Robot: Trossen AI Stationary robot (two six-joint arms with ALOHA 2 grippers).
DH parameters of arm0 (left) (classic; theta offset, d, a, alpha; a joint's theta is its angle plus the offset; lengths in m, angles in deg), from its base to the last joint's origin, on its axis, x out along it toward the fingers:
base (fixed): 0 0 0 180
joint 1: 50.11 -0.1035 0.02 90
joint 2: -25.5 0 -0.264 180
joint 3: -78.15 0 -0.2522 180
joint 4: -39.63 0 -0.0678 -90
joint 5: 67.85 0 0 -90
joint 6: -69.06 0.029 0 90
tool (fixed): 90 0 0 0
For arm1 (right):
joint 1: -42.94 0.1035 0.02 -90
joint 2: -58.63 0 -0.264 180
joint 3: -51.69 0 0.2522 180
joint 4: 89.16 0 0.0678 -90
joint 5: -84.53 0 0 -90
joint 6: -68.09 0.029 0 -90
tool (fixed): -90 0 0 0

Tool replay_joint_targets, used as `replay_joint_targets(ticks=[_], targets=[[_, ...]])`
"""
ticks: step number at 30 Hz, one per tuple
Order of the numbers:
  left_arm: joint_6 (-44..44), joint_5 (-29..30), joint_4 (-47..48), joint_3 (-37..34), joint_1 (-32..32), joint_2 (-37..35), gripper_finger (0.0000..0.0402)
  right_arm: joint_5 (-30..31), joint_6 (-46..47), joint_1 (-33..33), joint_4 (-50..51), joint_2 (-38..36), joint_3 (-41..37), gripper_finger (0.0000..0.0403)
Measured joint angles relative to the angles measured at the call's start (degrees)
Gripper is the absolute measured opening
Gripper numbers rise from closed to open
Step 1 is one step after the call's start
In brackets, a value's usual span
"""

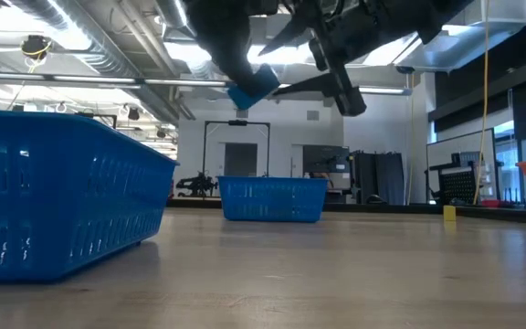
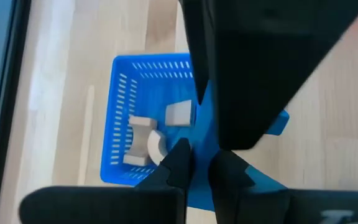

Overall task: Sort & place blocks by color
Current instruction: Put the blue block into the orange basket

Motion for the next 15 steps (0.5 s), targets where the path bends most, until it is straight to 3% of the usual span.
replay_joint_targets(ticks=[8,13,15], targets=[[0.03,0.56,-2.44,-0.07,-0.09,0.00,0.0034,-0.08,0.20,0.03,0.46,0.60,0.00,0.0145],[-0.95,-0.50,-2.76,-0.04,-0.69,0.00,0.0060,-0.23,-2.07,0.03,1.29,0.13,0.00,0.0136],[-1.93,-4.52,-1.71,1.12,-1.47,0.00,0.0074,-1.06,-3.39,-0.22,2.50,-0.87,0.00,0.0136]])
